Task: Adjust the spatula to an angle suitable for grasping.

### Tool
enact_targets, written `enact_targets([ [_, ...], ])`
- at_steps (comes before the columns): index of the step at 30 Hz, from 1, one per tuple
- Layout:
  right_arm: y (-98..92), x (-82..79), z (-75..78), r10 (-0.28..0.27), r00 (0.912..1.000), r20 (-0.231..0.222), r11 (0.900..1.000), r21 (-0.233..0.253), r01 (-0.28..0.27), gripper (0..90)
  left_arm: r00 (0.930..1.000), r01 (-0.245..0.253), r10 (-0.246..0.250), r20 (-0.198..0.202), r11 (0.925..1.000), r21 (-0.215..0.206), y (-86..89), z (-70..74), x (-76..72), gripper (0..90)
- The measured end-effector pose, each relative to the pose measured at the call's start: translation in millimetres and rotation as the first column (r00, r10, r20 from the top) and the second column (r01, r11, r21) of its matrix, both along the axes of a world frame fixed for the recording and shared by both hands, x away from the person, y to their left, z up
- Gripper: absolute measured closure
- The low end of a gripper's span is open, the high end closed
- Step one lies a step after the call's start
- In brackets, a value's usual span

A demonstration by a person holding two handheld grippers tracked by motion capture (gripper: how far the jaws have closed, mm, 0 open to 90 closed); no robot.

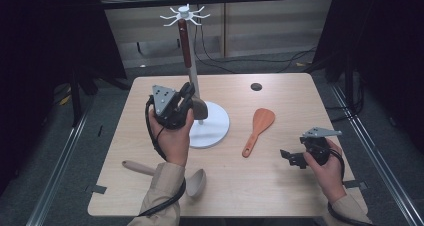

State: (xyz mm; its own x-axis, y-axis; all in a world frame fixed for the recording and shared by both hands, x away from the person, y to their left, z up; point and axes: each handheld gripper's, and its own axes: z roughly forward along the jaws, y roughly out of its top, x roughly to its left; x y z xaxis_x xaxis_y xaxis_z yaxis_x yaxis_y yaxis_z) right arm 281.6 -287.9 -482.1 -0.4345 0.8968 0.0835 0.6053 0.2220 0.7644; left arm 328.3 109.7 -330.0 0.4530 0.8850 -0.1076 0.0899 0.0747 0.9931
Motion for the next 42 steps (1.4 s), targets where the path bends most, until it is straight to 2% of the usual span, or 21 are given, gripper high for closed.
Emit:
enact_targets([
  [1,0.0,0.0,0.0,0.0,1.0,0.0,1.0,0.0,0.0,5.7,1.0,0.0,0.0,0.0,1.0,0.0,0.0,0.0,0.0,83.8],
  [4,0.4,-0.2,0.4,-0.001,1.0,-0.002,1.0,0.002,0.001,5.7,0.9991,0.018,-0.018,0.038,0.9997,-0.014,0.5,4.8,-2.1,86.9],
  [5,0.5,-0.2,0.4,0.0,1.0,0.0,1.0,0.0,0.0,5.7,0.9978,0.019,-0.017,0.064,0.9995,-0.025,0.2,8.9,-3.8,89.9],
  [9,0.3,-0.4,0.6,0.001,1.0,-0.002,1.0,0.001,-0.001,5.7,0.9954,0.031,-0.029,0.091,0.9992,-0.023,1.6,16.8,-5.4,90.0],
  [11,-0.1,-0.3,0.6,0.0,1.0,-0.001,1.0,-0.001,0.0,5.7,0.9925,0.035,-0.029,0.119,0.998,-0.053,1.1,26.0,-5.6,90.0],
  [14,-0.1,-0.2,0.4,0.001,1.0,-0.002,1.0,-0.001,-0.001,5.7,0.9906,0.034,-0.026,0.134,0.9977,-0.059,1.4,32.2,-4.7,90.0],
  [18,0.5,0.1,0.1,0.002,1.0,-0.002,1.0,0.002,-0.002,5.7,0.9858,0.037,-0.021,0.166,0.9945,-0.098,1.9,46.6,-0.8,90.0],
  [25,-1.0,0.1,-0.6,0.002,1.0,-0.007,1.0,0.005,-0.002,5.7,0.9802,0.053,-0.027,0.196,0.9898,-0.132,-1.9,59.7,5.0,90.0],
  [29,-1.5,0.1,0.1,0.006,1.0,-0.003,1.0,0.009,-0.006,5.7,0.9764,0.044,-0.013,0.216,0.9894,-0.139,-3.8,65.9,7.9,90.0],
  [42,-3.7,0.4,0.4,-0.001,1.0,-0.001,1.0,0.015,0.001,5.7,0.9723,0.037,-0.006,0.234,0.9911,-0.128,-11.3,82.7,17.0,90.0],
])
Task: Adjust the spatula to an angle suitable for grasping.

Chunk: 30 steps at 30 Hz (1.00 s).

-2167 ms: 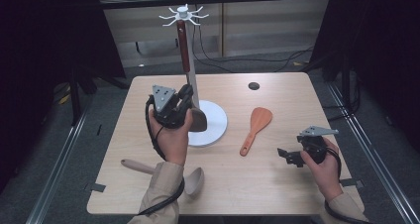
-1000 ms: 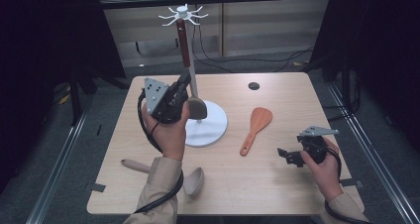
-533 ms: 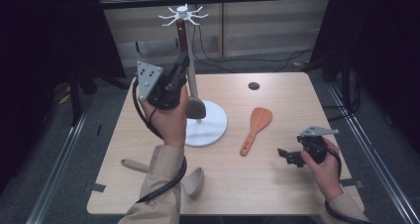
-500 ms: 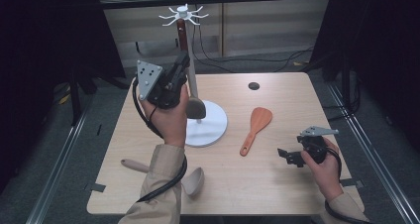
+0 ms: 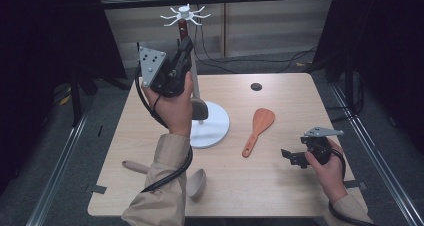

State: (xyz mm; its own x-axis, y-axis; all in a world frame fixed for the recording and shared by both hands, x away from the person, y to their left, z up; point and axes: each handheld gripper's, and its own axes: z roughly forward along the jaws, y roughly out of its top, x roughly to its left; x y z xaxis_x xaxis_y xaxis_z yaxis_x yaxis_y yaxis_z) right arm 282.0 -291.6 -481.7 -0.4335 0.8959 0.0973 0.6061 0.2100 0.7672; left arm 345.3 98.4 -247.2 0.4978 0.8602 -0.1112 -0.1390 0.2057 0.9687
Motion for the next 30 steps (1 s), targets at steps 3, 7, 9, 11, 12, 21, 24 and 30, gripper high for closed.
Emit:
enact_targets([
  [3,0.2,-0.2,0.1,0.0,1.0,0.0,1.0,0.0,0.0,5.7,1.0,-0.001,0.001,0.004,1.0,0.001,-0.6,1.8,1.4,90.0],
  [7,-0.1,-0.3,-0.2,-0.005,1.0,-0.001,1.0,0.0,0.005,5.7,1.0,-0.003,0.003,0.008,1.0,0.006,-1.6,5.6,5.2,90.0],
  [9,-0.3,-0.3,-0.3,-0.007,1.0,-0.003,1.0,0.002,0.007,5.7,1.0,0.004,-0.004,0.003,1.0,0.006,-1.7,7.2,7.9,90.0],
  [11,-1.0,-0.2,-1.0,-0.006,1.0,-0.001,1.0,0.003,0.006,5.7,1.0,0.008,-0.008,0.005,1.0,0.005,-1.8,7.8,10.0,90.0],
  [12,-0.6,-0.5,-1.3,-0.01,0.9999,-0.006,1.0,0.005,0.01,5.7,0.9999,0.008,-0.008,0.007,1.0,0.005,-2.0,7.8,11.0,90.0],
  [21,0.6,0.1,-3.5,-0.001,0.9999,-0.01,1.0,0.001,0.001,5.7,1.0,-0.001,0.001,-0.007,0.9999,-0.011,2.8,9.1,17.3,90.0],
  [24,0.3,0.1,-3.8,-0.003,0.9999,-0.013,1.0,0.002,0.003,5.7,0.9999,-0.011,0.01,-0.008,0.9998,-0.016,5.8,9.0,17.9,90.0],
  [30,0.5,0.0,-4.0,-0.004,0.9999,-0.015,1.0,0.004,0.005,5.7,0.9997,-0.023,0.023,-0.012,0.9996,-0.017,11.7,9.8,19.8,90.0],
])
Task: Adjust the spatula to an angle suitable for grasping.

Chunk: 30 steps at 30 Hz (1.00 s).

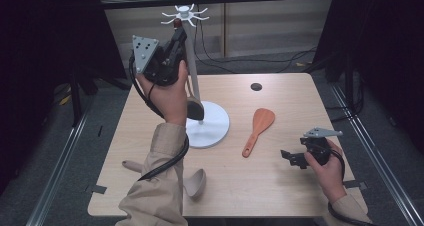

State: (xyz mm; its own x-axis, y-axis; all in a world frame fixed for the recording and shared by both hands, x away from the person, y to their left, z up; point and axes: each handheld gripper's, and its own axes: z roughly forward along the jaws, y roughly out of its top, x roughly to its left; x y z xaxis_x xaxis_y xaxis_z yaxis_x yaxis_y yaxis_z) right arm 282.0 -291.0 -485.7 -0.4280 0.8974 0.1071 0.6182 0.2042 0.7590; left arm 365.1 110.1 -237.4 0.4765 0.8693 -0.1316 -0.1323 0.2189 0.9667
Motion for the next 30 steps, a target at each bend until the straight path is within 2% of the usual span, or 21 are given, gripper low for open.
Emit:
enact_targets([
  [19,0.2,-0.5,0.3,0.001,1.0,0.001,1.0,-0.003,-0.001,5.7,0.9996,-0.013,0.013,-0.025,0.9999,0.004,9.5,-2.4,6.9,90.0],
  [30,0.9,-0.4,0.0,0.009,1.0,0.004,1.0,-0.009,-0.009,5.7,0.9995,-0.018,0.019,-0.025,0.9998,0.01,11.5,-0.7,7.2,90.0],
])
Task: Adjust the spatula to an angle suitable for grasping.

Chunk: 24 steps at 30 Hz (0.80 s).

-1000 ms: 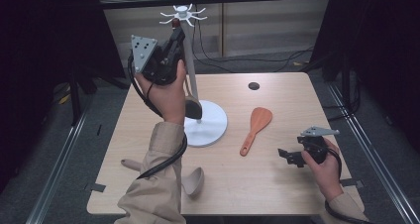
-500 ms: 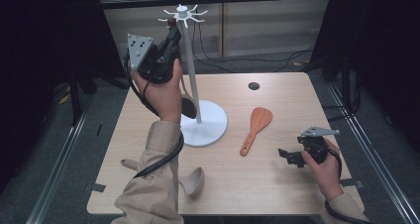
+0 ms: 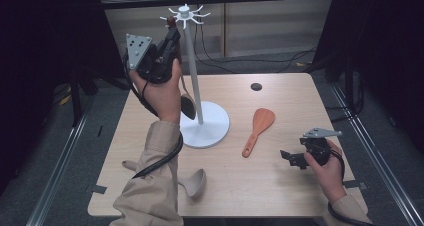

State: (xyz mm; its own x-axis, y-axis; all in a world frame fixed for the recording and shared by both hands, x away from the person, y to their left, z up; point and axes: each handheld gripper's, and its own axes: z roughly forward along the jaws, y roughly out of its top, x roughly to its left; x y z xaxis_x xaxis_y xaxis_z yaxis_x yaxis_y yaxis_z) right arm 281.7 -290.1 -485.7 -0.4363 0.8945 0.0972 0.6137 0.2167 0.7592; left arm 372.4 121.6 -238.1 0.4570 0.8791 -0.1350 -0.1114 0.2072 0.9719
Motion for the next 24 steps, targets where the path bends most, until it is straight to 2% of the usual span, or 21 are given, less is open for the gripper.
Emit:
enact_targets([
  [24,1.6,0.5,-0.9,0.009,1.0,-0.001,1.0,-0.007,-0.009,5.7,1.0,-0.004,0.004,0.0,0.9998,0.021,4.1,0.4,-0.2,90.0],
])
